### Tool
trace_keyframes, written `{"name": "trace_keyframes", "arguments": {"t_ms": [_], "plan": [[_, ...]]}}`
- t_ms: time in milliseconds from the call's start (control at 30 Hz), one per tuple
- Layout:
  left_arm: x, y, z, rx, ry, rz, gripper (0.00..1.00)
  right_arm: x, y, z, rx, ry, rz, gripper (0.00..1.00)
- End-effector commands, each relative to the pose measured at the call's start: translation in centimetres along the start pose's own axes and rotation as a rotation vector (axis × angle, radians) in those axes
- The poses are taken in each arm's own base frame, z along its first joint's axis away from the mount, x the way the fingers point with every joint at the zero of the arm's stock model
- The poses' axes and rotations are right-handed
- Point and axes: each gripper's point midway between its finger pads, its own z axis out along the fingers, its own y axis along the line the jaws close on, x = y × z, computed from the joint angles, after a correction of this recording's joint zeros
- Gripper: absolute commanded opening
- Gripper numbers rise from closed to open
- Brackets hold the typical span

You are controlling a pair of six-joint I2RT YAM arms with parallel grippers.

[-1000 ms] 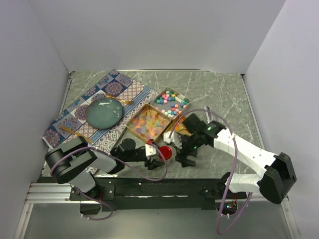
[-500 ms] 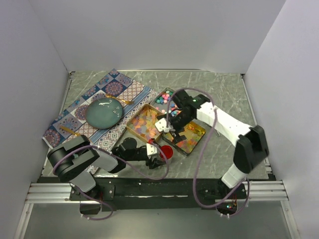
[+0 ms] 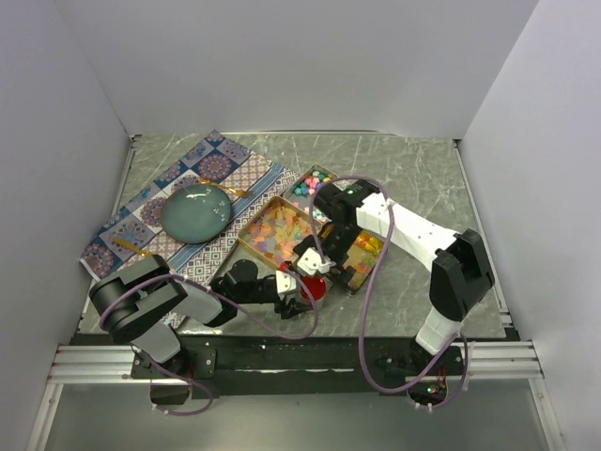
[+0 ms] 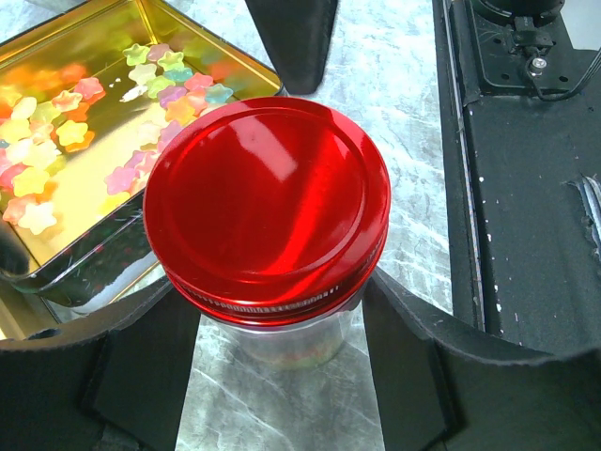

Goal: Pack the candies
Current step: Screw the bottle lid onto the packing bottle.

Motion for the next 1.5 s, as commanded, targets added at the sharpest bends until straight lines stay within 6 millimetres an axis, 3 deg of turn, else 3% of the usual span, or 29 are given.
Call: {"name": "trace_keyframes", "arguments": {"t_ms": [0,200,467,667,833,867,933,967,1067,1300,1467], "plan": [[3.6,0.2,-0.7,-0.026,0.126,-0.027,0.01,-2.3,1.2,0.7,-0.092,-0.064,0.061,1.0],[3.4,0.3,-0.7,-0.028,0.123,-0.021,0.01,-2.6,0.8,1.5,-0.112,-0.082,0.099,0.91],[3.7,0.3,-0.7,-0.031,0.132,-0.025,0.01,-3.3,2.0,1.9,-0.122,-0.111,0.153,0.7],[3.7,0.3,-0.6,-0.027,0.133,-0.027,0.01,-3.2,2.2,1.9,-0.097,-0.096,0.205,0.48],[3.7,0.8,-0.7,-0.059,0.139,-0.021,0.01,-2.9,3.3,2.5,-0.07,-0.093,0.378,0.42],[3.7,1.0,-0.7,-0.071,0.139,-0.019,0.01,-3.0,2.6,2.4,-0.016,-0.093,0.377,0.41],[3.7,1.1,-0.8,-0.075,0.143,-0.018,0.01,-2.6,3.8,3.1,-0.003,-0.085,0.497,0.41],[3.7,1.2,-0.8,-0.085,0.143,-0.014,0.01,-2.6,3.0,2.9,0.062,-0.082,0.484,0.41],[3.7,1.1,-0.7,-0.084,0.147,-0.009,0.01,-1.7,4.1,4.0,0.099,-0.059,0.619,0.4],[4.0,1.1,-0.7,-0.093,0.163,-0.006,0.01,-0.1,3.8,5.5,0.223,0.014,0.835,0.33],[4.0,1.1,-0.6,-0.096,0.166,0.001,0.01,-0.1,3.9,6.1,0.278,-0.009,0.983,0.32]]}}
